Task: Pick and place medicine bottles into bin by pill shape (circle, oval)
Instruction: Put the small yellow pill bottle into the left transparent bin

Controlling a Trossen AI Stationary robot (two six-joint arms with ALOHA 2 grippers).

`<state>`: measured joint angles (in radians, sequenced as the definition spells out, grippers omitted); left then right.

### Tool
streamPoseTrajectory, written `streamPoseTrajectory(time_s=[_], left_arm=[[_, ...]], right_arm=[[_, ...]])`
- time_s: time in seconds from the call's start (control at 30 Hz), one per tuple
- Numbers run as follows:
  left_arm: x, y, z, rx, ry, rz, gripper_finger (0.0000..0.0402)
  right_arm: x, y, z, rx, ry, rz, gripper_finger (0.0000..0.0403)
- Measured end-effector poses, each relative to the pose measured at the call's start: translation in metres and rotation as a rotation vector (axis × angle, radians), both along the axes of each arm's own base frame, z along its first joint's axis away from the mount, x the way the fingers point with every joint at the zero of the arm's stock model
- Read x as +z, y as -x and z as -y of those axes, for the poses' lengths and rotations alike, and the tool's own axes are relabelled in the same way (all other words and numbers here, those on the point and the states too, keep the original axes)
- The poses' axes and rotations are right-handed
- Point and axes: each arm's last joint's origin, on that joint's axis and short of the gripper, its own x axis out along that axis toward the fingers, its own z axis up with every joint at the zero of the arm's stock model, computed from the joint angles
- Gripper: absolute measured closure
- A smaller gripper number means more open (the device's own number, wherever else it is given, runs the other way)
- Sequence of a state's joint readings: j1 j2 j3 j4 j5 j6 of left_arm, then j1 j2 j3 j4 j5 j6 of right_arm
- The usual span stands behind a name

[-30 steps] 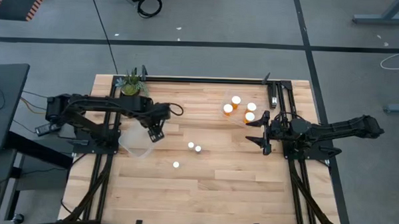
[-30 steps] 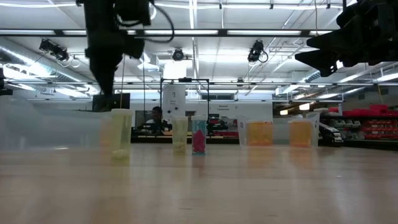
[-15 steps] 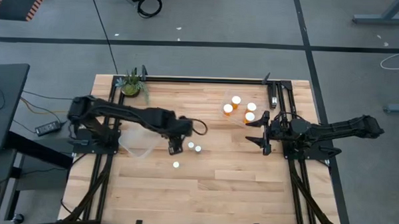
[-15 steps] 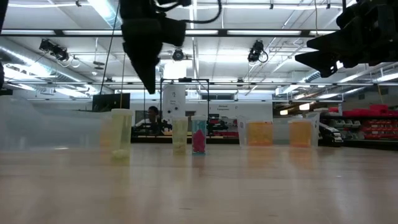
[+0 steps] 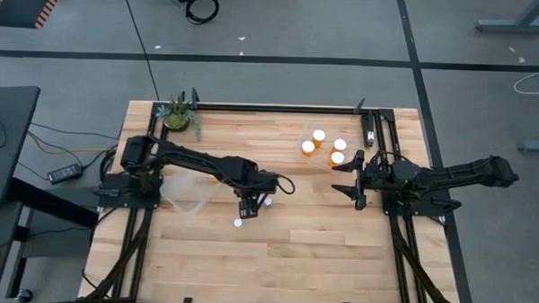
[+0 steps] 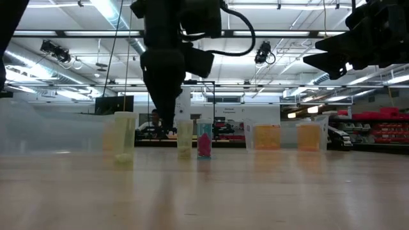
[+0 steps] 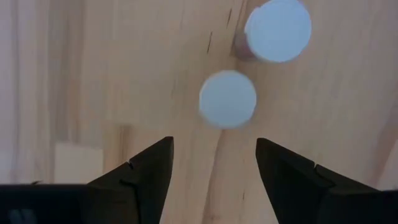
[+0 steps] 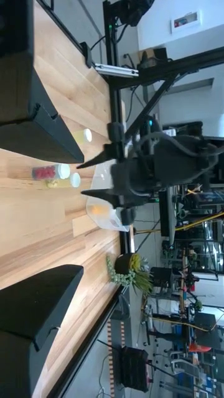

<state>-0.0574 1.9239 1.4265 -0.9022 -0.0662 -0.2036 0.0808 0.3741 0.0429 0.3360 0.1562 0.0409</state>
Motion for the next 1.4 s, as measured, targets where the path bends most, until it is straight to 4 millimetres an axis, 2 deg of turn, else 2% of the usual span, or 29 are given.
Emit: streamPoseTrajectory(time_s=[0.23,0.37,0.8,0.93,1.13,1.4], left_arm=[[-0.008,-0.012,0.002,-0.036,-0.008,0.077,0.0165],[-0.009,-0.013,0.002,-0.036,-0.010,0.075,0.0174],[-0.011,-0.013,0.002,-0.037,-0.010,0.075,0.0263],[-0.009,-0.013,0.002,-0.042,-0.012,0.075,0.0278],[0.010,-0.003,0.001,-0.047,-0.012,0.077,0.0265],[0.055,0.026,-0.001,0.032,-0.028,0.093,0.0275]], right_arm=[[0.000,0.000,0.000,0.000,0.000,0.000,0.0116],[0.000,0.000,0.000,0.000,0.000,0.000,0.0116],[0.000,0.000,0.000,0.000,0.000,0.000,0.0116],[0.000,0.000,0.000,0.000,0.000,0.000,0.0116],[0.000,0.000,0.000,0.000,0.000,0.000,0.0116],[0.000,0.000,0.000,0.000,0.000,0.000,0.0116]])
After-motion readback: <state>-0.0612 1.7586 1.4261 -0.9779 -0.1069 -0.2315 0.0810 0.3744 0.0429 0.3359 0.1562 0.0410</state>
